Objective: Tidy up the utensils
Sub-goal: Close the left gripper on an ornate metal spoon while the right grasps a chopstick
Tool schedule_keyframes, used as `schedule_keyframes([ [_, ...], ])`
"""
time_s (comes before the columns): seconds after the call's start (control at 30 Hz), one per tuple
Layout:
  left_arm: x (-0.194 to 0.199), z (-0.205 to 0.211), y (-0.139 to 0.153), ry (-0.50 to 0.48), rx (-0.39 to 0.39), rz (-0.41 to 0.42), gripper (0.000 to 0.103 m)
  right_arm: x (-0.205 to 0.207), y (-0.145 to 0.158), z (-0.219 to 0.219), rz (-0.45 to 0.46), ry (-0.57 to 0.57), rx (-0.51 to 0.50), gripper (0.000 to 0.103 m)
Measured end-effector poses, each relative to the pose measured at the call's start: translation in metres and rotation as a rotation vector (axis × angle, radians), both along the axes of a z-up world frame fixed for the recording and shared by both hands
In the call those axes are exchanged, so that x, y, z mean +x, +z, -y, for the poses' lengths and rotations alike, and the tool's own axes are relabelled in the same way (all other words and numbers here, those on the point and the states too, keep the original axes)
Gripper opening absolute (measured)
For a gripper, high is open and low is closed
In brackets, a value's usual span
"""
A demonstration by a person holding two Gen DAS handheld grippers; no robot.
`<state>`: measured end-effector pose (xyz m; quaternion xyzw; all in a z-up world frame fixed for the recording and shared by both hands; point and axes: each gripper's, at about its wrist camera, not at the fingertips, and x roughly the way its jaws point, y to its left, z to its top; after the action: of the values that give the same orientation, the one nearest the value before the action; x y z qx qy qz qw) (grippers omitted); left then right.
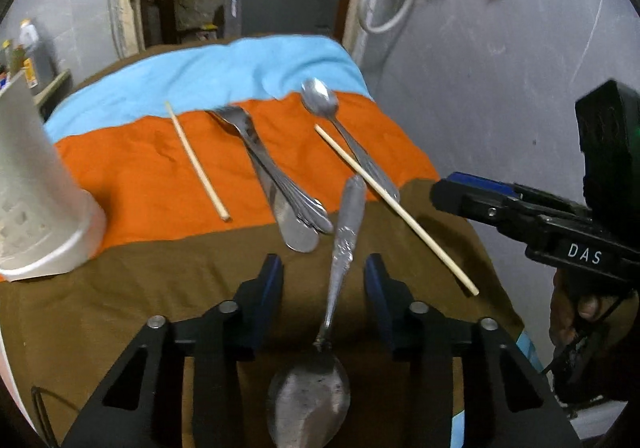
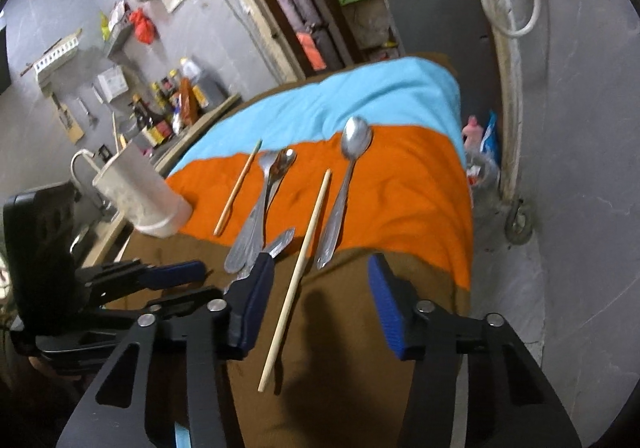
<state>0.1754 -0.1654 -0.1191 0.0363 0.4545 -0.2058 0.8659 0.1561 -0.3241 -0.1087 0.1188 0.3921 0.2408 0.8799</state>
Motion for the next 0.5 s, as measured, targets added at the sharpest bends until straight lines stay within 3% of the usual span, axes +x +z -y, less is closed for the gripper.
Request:
schedule_keyframes([
  [0.23, 0.012, 0.008, -0.003, -0.019, 0.031, -0.033, 0.026, 0.0, -0.002, -0.002, -0.031, 0.014, 0.001, 0.032],
  [0.43, 0.019, 0.013, -0.005, -0.022, 0.051, -0.061, 0.008, 0.003, -0.005, -0.003, -0.071, 0.021, -0.002, 0.027],
  [0.5, 0.02, 0.011, -0.004, -0.014, 0.056, -0.065, 0.008, 0.004, -0.005, -0.006, -0.084, 0.028, -0.007, 0.026],
])
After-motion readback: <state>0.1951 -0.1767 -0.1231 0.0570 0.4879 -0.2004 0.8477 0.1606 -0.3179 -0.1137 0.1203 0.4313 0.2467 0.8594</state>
